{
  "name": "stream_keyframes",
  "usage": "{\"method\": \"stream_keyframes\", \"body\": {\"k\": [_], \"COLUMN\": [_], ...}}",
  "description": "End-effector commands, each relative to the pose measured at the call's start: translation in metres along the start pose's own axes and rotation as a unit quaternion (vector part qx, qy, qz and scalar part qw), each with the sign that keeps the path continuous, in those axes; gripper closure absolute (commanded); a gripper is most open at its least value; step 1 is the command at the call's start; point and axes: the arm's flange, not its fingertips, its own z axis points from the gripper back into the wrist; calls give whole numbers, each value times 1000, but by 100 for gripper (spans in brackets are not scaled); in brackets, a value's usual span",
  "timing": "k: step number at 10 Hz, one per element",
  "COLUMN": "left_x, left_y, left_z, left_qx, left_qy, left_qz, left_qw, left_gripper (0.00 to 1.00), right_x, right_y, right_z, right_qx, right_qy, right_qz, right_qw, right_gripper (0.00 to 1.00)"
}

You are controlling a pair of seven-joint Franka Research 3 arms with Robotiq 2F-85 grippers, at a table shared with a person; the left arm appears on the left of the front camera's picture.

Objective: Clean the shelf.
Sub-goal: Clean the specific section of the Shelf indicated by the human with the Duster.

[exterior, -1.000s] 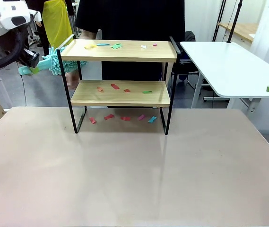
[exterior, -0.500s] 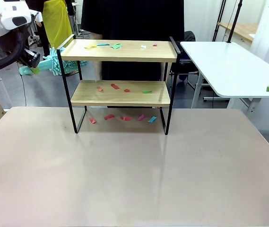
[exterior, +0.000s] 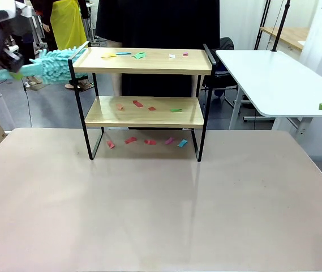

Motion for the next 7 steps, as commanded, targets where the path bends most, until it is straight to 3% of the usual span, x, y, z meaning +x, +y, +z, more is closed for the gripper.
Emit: {"method": "stream_keyframes", "body": {"k": [1,3,5,7], "left_x": [-5,-17,-30,-42], "left_y": [11,20,25,17], "left_z": [27,64,91,119], "left_qx": [24,33,35,28], "left_qy": [50,122,194,260], "left_qz": [-58,-151,-230,-346], "left_qw": [997,981,953,901], "left_gripper": [87,87,87,87], "right_x": [9,9,9,9], "right_y": [2,2,2,2], "right_z": [-3,-3,-3,-3], "right_qx": [-5,-5,-5,-5], "right_qy": [5,5,5,5], "right_qz": [-4,-4,-4,-4], "right_qw": [1000,1000,1000,1000], "right_gripper": [0,0,0,0]}}
